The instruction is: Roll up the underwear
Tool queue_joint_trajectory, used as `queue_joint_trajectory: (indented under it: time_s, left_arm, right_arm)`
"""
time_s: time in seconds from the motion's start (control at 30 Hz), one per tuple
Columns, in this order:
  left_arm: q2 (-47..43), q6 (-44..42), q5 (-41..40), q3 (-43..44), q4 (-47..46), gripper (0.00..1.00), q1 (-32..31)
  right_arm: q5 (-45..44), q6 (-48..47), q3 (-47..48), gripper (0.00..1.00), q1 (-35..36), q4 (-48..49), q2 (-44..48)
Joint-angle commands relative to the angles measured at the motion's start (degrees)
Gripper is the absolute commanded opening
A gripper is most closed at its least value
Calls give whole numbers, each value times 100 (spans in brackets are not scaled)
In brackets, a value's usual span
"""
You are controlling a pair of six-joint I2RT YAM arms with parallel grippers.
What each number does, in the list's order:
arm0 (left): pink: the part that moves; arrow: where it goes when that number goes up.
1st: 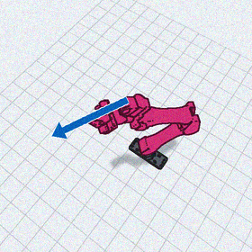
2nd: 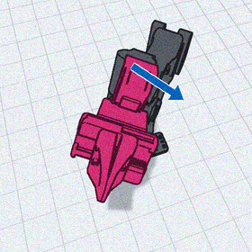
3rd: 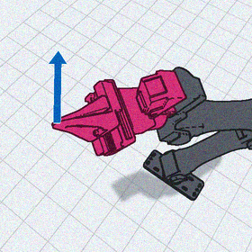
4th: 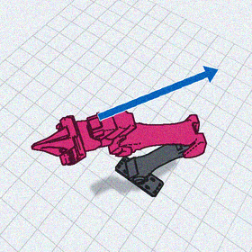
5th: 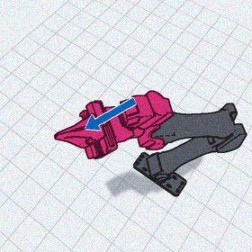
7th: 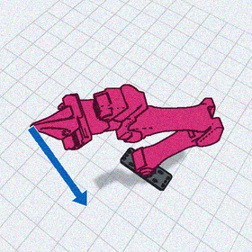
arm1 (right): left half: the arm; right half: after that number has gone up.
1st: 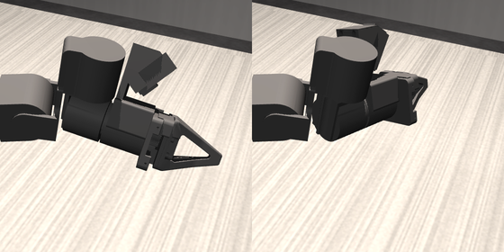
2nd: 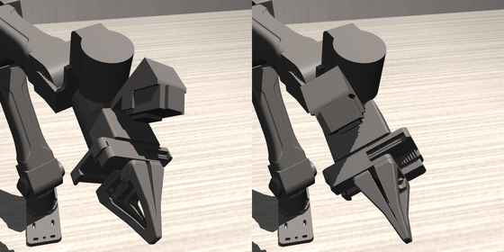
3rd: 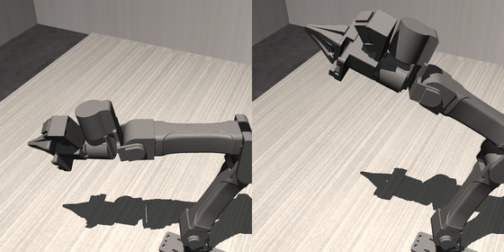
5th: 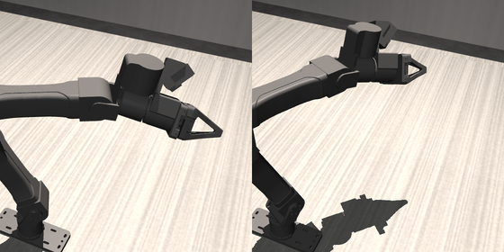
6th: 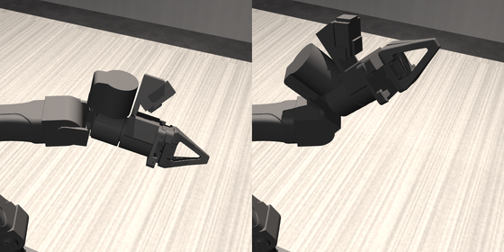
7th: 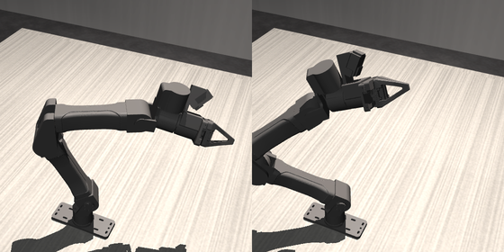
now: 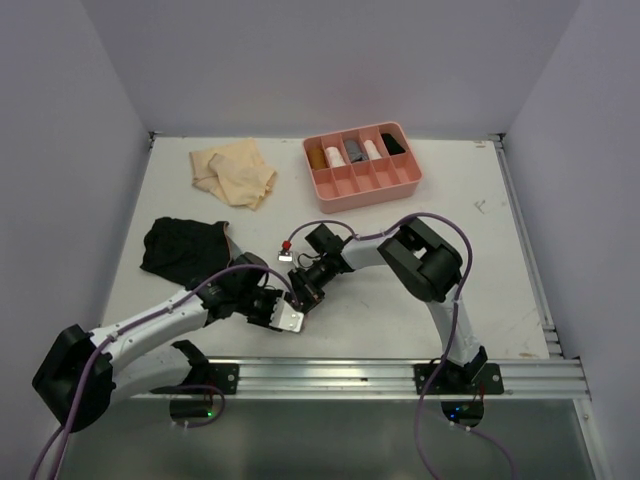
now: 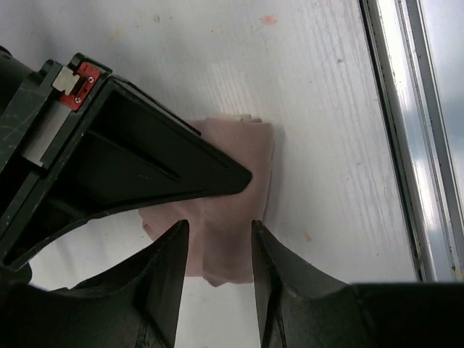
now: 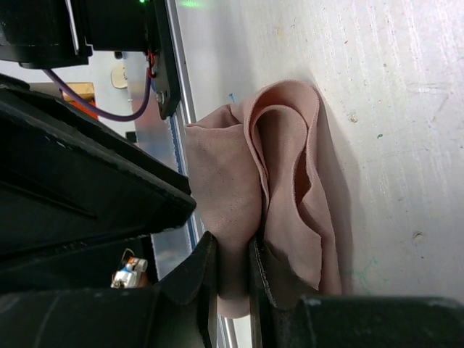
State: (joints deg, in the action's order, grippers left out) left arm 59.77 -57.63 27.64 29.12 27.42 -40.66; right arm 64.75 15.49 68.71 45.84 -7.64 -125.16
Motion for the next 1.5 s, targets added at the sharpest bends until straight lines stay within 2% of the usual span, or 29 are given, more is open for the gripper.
queue_joint_trajectory:
  time_s: [0.0,0.2,0.3,0.33,0.37,0.43,0.47,0.63,0.83,0.93,1.03,1.1,1.23,1.37,1.47]
  left_arm:
    - [175,173,-179,-108,-465,43,-205]
    - [622,190,-320,-214,-439,35,-372]
    - [1008,199,-443,-171,-361,26,-381]
    - [1115,208,-452,-135,-317,17,-381]
    - [1212,234,-452,-100,-281,12,-381]
    - [1493,234,-347,40,-71,2,-381]
    - [1607,234,-295,110,0,1,-381]
    - [1801,208,-101,199,360,0,-381]
    - [2100,147,-30,330,694,0,-363]
    - [2425,94,162,629,975,0,-206]
    - [2890,15,426,1050,1239,0,146]
    - [3364,-55,637,1454,1493,0,417]
    - [4435,-135,953,2393,1968,0,726]
    - [5254,-170,1208,3098,2521,0,832]
    - [5817,-188,1296,3555,2846,0,858]
  right_arm:
    - [-1228,-274,-112,2,30,-212,-386]
    - [-1219,-309,-33,3,-23,-308,-351]
    - [-1246,-309,-24,4,-58,-317,-290]
    - [-1289,-318,-24,6,-84,-326,-254]
    - [-1359,-362,-7,15,-93,-422,-193]
    - [-1526,-353,-94,27,-172,-388,79]
    - [-1588,-327,-112,32,-216,-405,210]
    - [-1974,-239,-261,50,-759,-466,1132]
    - [-2282,-353,-288,68,-1516,-861,2213]
    - [-2414,-520,-314,70,-1754,-1212,2750]
    - [-2949,-853,-314,68,-1781,-1808,3506]
    - [-3266,-1091,-358,66,-1781,-2056,4024]
    - [-3346,-1503,-630,69,-1728,-2670,4824]
    - [-3732,-1839,-806,70,-1351,-3024,5317]
    - [-4242,-1856,-815,70,-684,-3174,5397]
